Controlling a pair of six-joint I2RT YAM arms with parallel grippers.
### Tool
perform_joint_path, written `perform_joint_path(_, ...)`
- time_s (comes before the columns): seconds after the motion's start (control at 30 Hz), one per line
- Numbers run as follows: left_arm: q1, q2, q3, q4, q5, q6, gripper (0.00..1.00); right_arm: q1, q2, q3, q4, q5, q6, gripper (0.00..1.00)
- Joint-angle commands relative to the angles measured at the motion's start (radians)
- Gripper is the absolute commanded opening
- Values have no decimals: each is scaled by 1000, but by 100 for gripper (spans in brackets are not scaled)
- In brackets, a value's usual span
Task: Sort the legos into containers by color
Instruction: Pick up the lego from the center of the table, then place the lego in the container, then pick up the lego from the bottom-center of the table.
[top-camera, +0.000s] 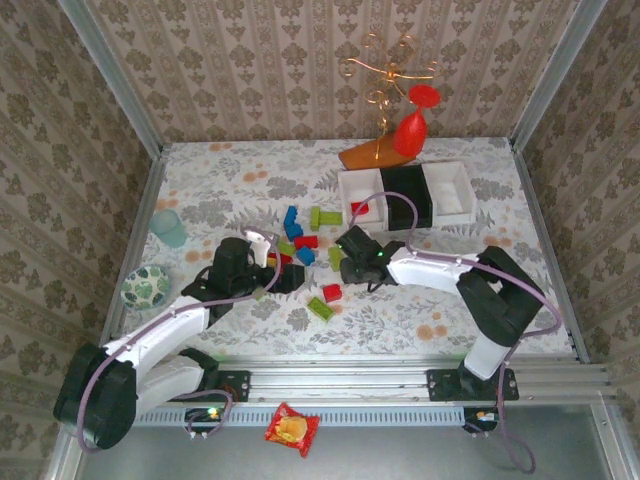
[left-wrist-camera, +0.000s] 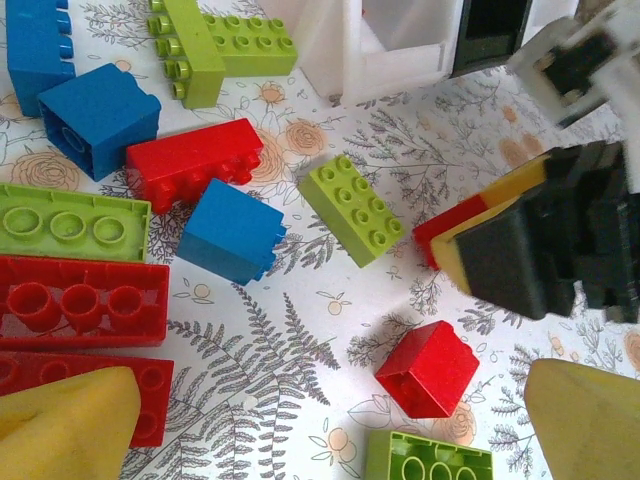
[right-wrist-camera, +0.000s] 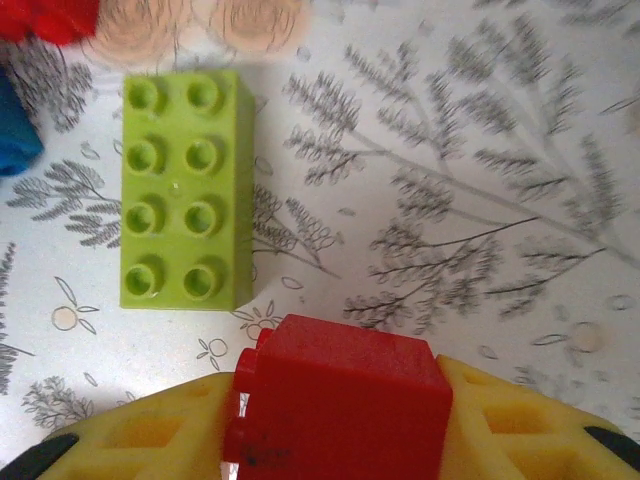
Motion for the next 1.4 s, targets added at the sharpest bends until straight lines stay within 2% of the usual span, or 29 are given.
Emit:
perform_joint_path(0.0, -4, -7, -3, 50, -9, -36, 100, -53, -122, 7, -6, 63, -49, 45)
perform_joint_path(0.17, -8, 10, 14, 68, -12, -47, 100, -182, -90, 122, 87, 17, -106, 45)
perform_joint_path(0.43, -26, 4, 28, 49, -47, -57, 100, -273, 196, 417, 116, 23, -166, 48)
perform_joint_path(0.53, -33, 1, 29, 45, -56, -58, 100, -288, 289, 523, 101, 29, -182, 56)
perform_joint_path(0.63, -34, -4, 30, 34, -63, -52, 100, -294, 304, 577, 79, 33, -200, 62)
perform_joint_path(0.73, -35, -17, 21, 19, -85, -45, 100, -284, 222, 505, 109, 7, -211, 69)
perform_joint_path(0.83, -34, -27, 7, 6, -124, -42, 100, -242, 97, 358, 135, -26, -220, 74)
perform_joint_path(0.93, -29, -42, 1, -35, -177, -39, 100, -150, -19, 184, 180, -76, -222, 76)
perform_joint_path(1.07, 17, -75, -17, -109, -246, -60, 100, -15, -112, 40, 177, -72, -219, 79)
perform_joint_path(1.2, 104, -111, -55, -95, -115, -76, 100, 73, -144, -32, 118, -80, -176, 81)
perform_joint_path(1.37, 138, -142, -87, -120, -30, -110, 100, 155, -119, -64, 62, -93, -81, 83)
